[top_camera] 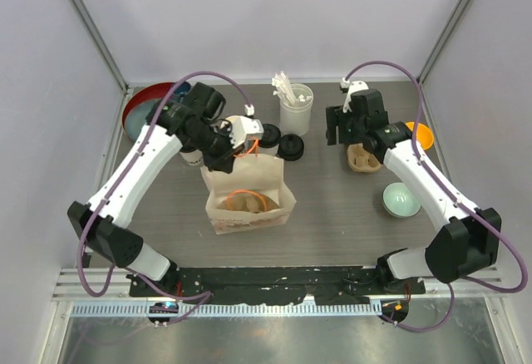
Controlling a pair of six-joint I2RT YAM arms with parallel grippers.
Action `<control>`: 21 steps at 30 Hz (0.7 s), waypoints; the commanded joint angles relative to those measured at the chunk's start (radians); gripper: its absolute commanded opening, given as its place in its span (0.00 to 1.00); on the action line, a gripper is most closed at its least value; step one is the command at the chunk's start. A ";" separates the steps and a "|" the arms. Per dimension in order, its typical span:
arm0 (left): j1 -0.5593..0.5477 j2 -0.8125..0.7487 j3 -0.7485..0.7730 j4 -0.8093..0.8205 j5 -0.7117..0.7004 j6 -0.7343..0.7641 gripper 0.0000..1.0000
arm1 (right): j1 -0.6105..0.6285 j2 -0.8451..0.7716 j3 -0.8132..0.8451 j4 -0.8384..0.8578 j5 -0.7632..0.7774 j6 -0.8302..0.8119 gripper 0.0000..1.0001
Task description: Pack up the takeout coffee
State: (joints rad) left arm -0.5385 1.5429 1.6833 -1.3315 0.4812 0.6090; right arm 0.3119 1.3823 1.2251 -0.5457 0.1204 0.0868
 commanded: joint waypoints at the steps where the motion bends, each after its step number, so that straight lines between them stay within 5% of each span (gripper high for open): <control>1: 0.096 -0.093 0.000 -0.169 -0.070 0.040 0.00 | 0.102 -0.045 0.050 0.084 -0.185 -0.010 0.75; 7: 0.230 -0.159 -0.046 -0.186 -0.095 0.041 0.00 | 0.214 0.072 0.158 0.119 -0.125 0.152 0.69; 10: 0.287 -0.196 -0.079 -0.186 -0.093 0.043 0.00 | 0.274 0.124 0.201 0.147 0.045 0.197 0.66; 15: 0.351 -0.233 -0.106 -0.201 -0.093 0.054 0.00 | 0.306 0.250 0.363 0.146 0.047 0.203 0.62; 21: 0.431 -0.268 -0.157 -0.204 -0.070 0.129 0.00 | 0.317 0.376 0.526 0.037 -0.286 -0.286 0.66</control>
State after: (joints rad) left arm -0.1513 1.3148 1.5574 -1.3476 0.3855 0.6689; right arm 0.6281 1.7355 1.6501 -0.4530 0.0402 0.1368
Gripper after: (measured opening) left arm 0.039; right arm 0.642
